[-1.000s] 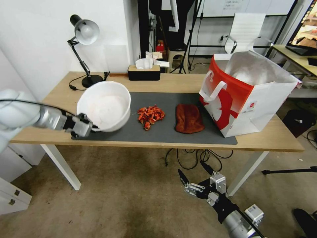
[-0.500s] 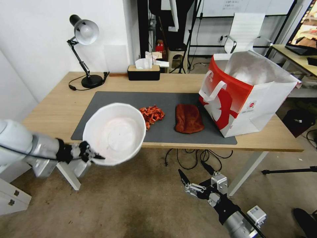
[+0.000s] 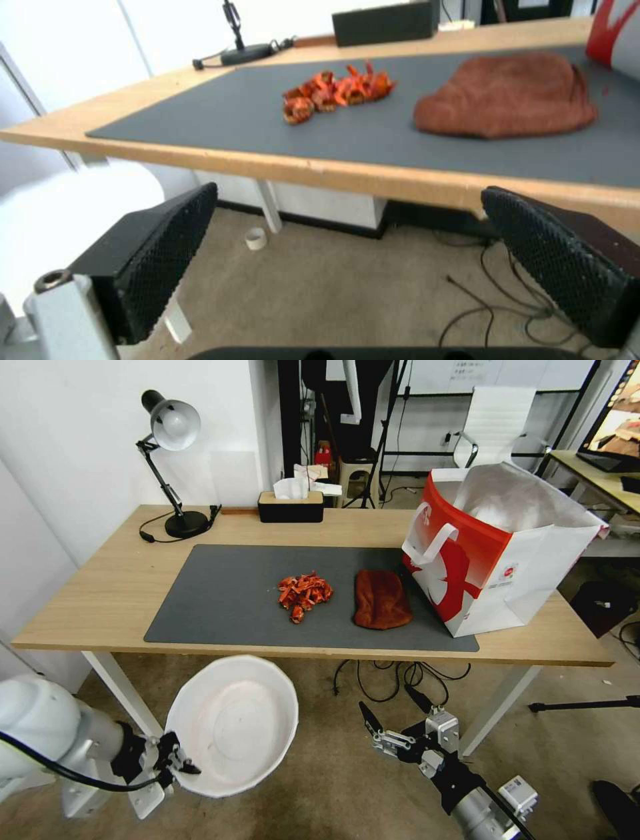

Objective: Sweep shrimp from table into container with towel, then put container into takeout bag.

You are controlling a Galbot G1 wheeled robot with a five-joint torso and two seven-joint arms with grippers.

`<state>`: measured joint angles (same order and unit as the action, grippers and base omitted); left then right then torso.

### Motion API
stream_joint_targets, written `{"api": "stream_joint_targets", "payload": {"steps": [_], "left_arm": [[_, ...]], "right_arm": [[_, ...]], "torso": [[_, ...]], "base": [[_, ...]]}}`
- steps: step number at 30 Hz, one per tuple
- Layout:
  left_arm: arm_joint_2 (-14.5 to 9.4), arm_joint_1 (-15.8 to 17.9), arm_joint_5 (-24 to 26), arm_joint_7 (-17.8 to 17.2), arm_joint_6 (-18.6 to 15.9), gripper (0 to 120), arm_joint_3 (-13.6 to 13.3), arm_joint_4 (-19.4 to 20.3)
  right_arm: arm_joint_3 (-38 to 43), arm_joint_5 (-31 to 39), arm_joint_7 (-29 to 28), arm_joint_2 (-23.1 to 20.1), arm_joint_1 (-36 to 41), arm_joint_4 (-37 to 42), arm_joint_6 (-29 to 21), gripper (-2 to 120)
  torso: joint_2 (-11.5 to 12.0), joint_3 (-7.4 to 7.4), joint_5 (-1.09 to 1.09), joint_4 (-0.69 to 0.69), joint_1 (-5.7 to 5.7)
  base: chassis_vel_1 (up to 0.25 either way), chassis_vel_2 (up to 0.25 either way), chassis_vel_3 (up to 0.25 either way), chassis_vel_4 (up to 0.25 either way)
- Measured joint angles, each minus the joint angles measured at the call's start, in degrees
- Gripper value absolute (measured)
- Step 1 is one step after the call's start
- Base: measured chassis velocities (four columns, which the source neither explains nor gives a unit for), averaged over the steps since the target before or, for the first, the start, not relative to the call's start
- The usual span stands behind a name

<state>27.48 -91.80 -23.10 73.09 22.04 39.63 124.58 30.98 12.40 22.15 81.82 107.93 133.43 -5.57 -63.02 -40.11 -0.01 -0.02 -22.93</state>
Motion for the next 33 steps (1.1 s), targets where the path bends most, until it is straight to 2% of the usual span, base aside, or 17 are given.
{"api": "stream_joint_targets", "payload": {"steps": [3,4,7,8,9,12,13,15,17,19,20,22,23,26,28,30,33], "left_arm": [[1.3,3.1,-3.2,-0.8,0.9,0,-4.0,-4.5],[1.3,3.1,-3.2,-0.8,0.9,0,-4.0,-4.5],[2.1,8.7,-5.0,-1.4,1.0,0,-8.9,-8.5],[2.4,11.3,-5.7,-1.7,1.0,0,-11.3,-9.9],[2.4,11.3,-5.7,-1.7,1.0,0,-11.3,-9.9],[3.4,16.8,-7.4,-2.0,1.0,0,-17.1,-12.3],[3.4,16.8,-7.4,-2.0,1.0,0,-17.1,-12.3],[4.3,20.9,-7.8,-2.3,0.7,0,-21.9,-13.7],[4.5,21.7,-7.8,-2.4,0.7,0,-22.9,-14.0],[5.5,25.2,-8.0,-3.5,0.4,0,-27.6,-15.6],[5.5,25.2,-8.0,-3.5,0.4,0,-27.6,-15.6],[6.8,29.0,-7.9,-5.3,-0.4,0,-32.2,-17.3],[6.8,29.0,-7.9,-5.3,-0.4,0,-32.2,-17.3],[8.8,34.3,-7.9,-5.7,-0.9,0,-36.0,-19.4],[9.2,35.3,-7.9,-5.7,-0.9,0,-36.5,-20.0],[10.1,36.9,-7.9,-6.1,-1.0,0,-37.5,-21.7],[10.5,37.4,-7.8,-6.6,-1.0,0,-37.7,-23.0]], "right_arm": [[-0.1,1.3,0.0,-1.0,-0.3,2.1,0.0,100],[-0.1,1.3,0.0,-1.0,-0.3,2.1,0.0,100],[-0.5,4.6,-0.2,-2.9,-1.4,4.5,-0.4,100],[-0.8,6.1,-0.7,-4.1,-2.3,5.3,-0.6,100],[-0.8,6.1,-0.7,-4.1,-2.3,5.3,-0.6,100],[-1.5,10.5,-2.9,-7.6,-5.3,5.9,-0.8,100],[-1.5,10.5,-2.9,-7.6,-5.3,5.9,-0.8,100],[-1.7,14.0,-5.1,-11.5,-8.3,5.0,-0.8,100],[-1.8,14.8,-5.8,-12.6,-9.2,4.5,-0.8,100],[-2.7,18.8,-9.5,-17.1,-13.1,1.9,-1.1,100],[-2.7,18.8,-9.5,-17.1,-13.1,1.9,-1.1,100],[-4.8,23.6,-13.6,-21.6,-18.6,-1.1,-2.7,100],[-4.8,23.6,-13.6,-21.6,-18.6,-1.1,-2.7,100],[-8.4,27.4,-18.9,-26.0,-27.4,-5.0,-5.5,100],[-9.5,27.8,-20.2,-27.0,-29.3,-5.8,-6.2,100],[-12.9,29.2,-23.9,-29.9,-34.1,-7.8,-8.5,100],[-16.0,31.4,-26.9,-32.5,-38.4,-9.5,-10.7,100]], "torso": [[0.0,0.00,0.00,0.03,0.01],[0.0,0.00,0.00,0.03,0.01],[0.0,0.00,0.00,0.02,0.01],[0.0,0.00,0.01,0.00,0.00],[0.0,0.00,0.01,0.00,0.00],[0.0,0.00,0.02,0.02,0.01],[0.0,0.00,0.02,0.02,0.01],[0.0,-0.01,0.01,0.01,0.00],[0.0,-0.01,0.02,0.01,0.01],[0.0,-0.01,0.02,0.02,0.00],[0.0,-0.01,0.02,0.02,0.00],[0.0,-0.01,0.03,0.03,0.01],[0.0,-0.01,0.03,0.03,0.01],[0.0,-0.01,0.03,0.01,0.00],[0.0,-0.02,0.02,0.02,0.00],[0.0,-0.02,0.03,0.01,0.00],[0.0,0.00,0.01,0.02,0.01]], "base": [[0.000,0.000,0.000,0.000],[0.000,0.000,0.000,0.000],[0.000,0.000,0.000,0.000],[0.000,0.000,0.000,0.000],[0.000,0.000,0.000,0.000],[0.000,0.000,0.000,0.000],[0.000,0.000,0.000,0.000],[0.000,0.000,0.000,0.000],[0.000,0.000,0.000,0.000],[0.000,0.000,0.000,0.000],[0.000,0.000,0.000,0.000],[0.000,0.000,0.000,0.000],[0.000,0.000,0.000,0.000],[0.000,0.000,0.000,0.000],[0.000,0.000,0.000,0.000],[0.000,0.000,0.000,0.000],[0.000,0.000,0.000,0.000]]}}
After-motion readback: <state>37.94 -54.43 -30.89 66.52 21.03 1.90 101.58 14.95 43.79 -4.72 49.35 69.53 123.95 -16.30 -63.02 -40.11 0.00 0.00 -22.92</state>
